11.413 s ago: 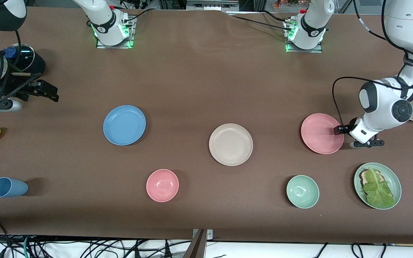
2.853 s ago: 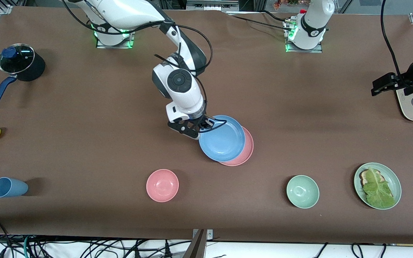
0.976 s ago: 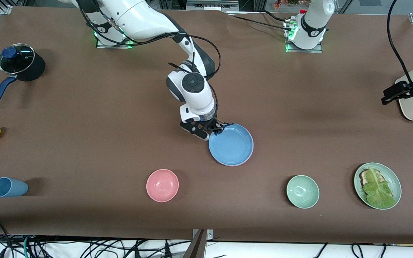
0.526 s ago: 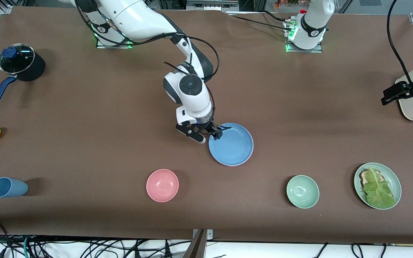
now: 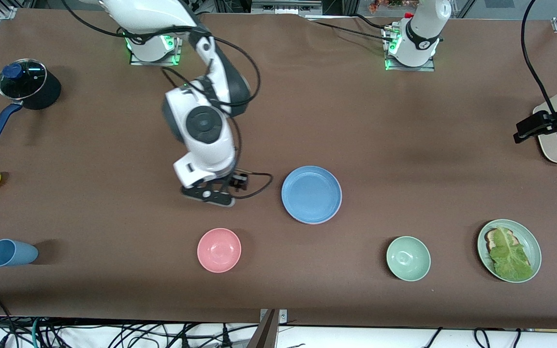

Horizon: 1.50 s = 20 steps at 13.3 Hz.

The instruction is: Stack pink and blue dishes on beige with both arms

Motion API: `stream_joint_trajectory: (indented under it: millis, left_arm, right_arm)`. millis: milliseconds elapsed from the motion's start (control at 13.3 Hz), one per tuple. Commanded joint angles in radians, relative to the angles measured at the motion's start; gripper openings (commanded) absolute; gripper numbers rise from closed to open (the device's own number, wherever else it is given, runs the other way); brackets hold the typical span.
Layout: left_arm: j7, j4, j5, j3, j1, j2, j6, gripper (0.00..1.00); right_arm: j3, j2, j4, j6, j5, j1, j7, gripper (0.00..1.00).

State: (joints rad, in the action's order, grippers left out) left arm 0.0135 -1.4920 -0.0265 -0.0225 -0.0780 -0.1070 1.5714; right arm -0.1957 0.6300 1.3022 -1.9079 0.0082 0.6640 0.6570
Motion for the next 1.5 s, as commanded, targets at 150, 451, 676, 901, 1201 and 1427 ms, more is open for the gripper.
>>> stream_joint_trajectory:
  millis: [150, 451, 676, 901, 1201, 1427]
  left_arm:
    - [-0.014, 0.001, 0.019, -0.001, -0.006, -0.004, 0.016, 1.0]
    - [-0.014, 0.001, 0.019, -0.001, -0.006, -0.005, 0.021, 1.0]
    - [-0.014, -0.001, 0.02, -0.001, -0.008, -0.007, 0.032, 1.0]
    - [-0.014, 0.001, 0.02, -0.002, -0.006, -0.007, 0.032, 1.0]
    - [-0.014, 0.001, 0.046, -0.001, -0.026, -0.007, 0.033, 1.0]
    - [-0.014, 0.002, 0.057, -0.002, -0.036, -0.007, 0.033, 1.0]
  right_arm:
    - [-0.092, -0.185, 0.066, 0.214, 0.01, -0.04, -0.313, 1.0]
    - [-0.1, -0.467, 0.323, 0.234, 0.007, -0.099, -0.402, 1.0]
    - [0.028, -0.565, 0.382, 0.25, 0.001, -0.289, -0.503, 1.0]
    - [0.198, -0.563, 0.335, 0.265, -0.01, -0.472, -0.511, 1.0]
    - [0.28, -0.518, 0.252, 0.262, -0.06, -0.557, -0.51, 1.0]
    - [0.279, -0.517, 0.249, 0.268, -0.051, -0.564, -0.505, 1.0]
